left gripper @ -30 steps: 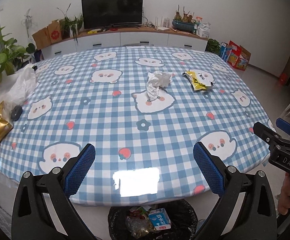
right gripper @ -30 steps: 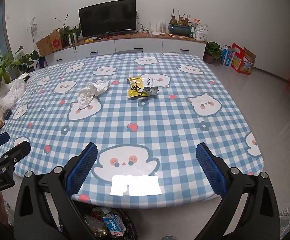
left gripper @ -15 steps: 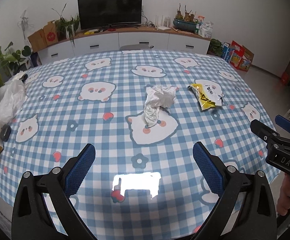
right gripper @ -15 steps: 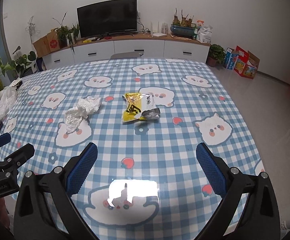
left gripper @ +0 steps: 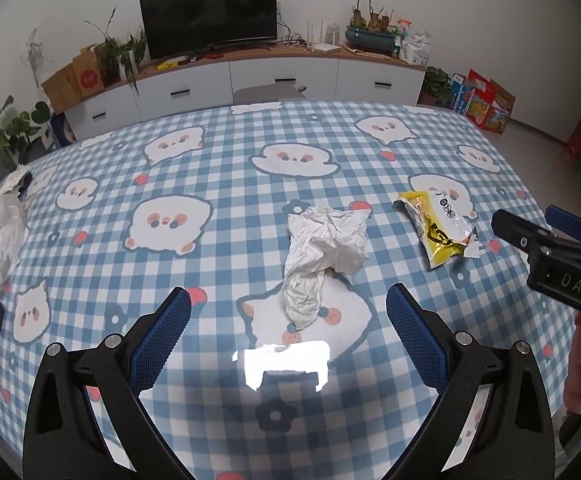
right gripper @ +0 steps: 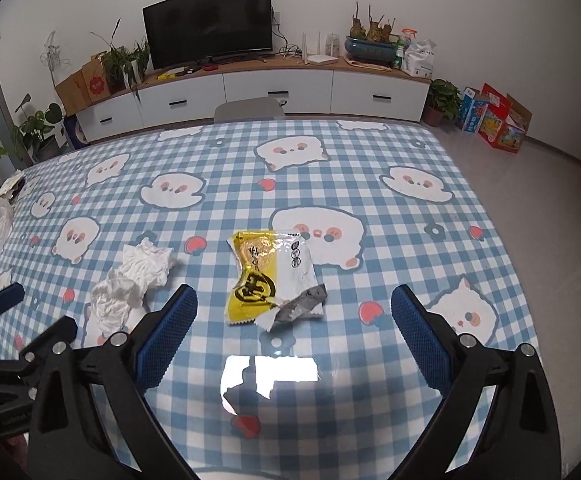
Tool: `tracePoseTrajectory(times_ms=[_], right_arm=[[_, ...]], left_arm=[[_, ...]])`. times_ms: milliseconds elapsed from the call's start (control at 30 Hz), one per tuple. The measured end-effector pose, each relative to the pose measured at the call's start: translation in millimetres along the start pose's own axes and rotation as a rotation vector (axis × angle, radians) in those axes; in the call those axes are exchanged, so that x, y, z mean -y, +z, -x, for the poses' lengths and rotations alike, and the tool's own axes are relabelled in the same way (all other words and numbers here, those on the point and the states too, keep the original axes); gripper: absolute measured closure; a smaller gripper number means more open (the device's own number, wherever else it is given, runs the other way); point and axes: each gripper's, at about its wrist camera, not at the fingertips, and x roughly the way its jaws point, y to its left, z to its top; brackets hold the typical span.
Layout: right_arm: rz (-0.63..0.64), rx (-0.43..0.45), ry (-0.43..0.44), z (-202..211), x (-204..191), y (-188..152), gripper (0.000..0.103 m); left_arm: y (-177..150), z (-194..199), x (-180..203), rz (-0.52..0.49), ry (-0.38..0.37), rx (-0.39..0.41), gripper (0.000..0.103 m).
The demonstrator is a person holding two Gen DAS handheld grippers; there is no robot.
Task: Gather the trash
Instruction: 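Grasp the white tissue with the left tool while the right tool grasps the yellow wrapper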
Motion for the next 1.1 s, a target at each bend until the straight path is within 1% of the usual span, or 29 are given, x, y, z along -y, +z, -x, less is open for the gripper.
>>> tracePoseTrajectory(times_ms=[67,233,333,400,500,600,733,767,867,967,1033,1100], right_arm=[[-0.015,-0.003,0.008,-10,-1,6,0.011],[-0.042,-0.025,0.023,-35,1,17,0.011],[-0.038,-0.049,0.006,-52,4,20,0.014],[-0.047,-0.071,0.02,-64,6,20,0.016],[-0.048,-0.075,0.029,-72,4,19,0.016],[-0.009,-0.072,0.026,-76,-4,20,0.017],[-0.002,-0.081,0.041,-84,-13,20,0.017],[0.003,-0.084,0.038,-86,-16,19,0.017],[-0.001,-0.105,0.046,-93,-19,18,0.022],[-0.006,-0.123,0.05,-98,-18,16,0.027],[-0.007,-0.132,0.047,-99,-18,16,0.031],[-0.009,-0.137,0.046,-100,-18,15,0.034]], left_arm=[[6,-9,0,-0.018,-0.006,-0.003,0.007],[21,-29,2,-0.026,-0.026,0.001,0.007],[25,-47,4,-0.019,-0.021,-0.022,0.008],[25,-59,5,-0.01,-0.028,-0.041,0.009],[26,-74,5,-0.003,-0.031,-0.055,0.01],[27,-87,4,0.009,-0.033,-0.071,0.012],[27,-97,5,0.025,-0.04,-0.082,0.014],[27,-98,5,0.025,-0.044,-0.087,0.017],[25,-102,8,0.02,-0.04,-0.091,0.024],[24,-103,12,0.003,-0.013,-0.082,0.027],[24,-102,13,-0.001,-0.003,-0.079,0.032],[24,-101,13,-0.007,-0.001,-0.077,0.044]])
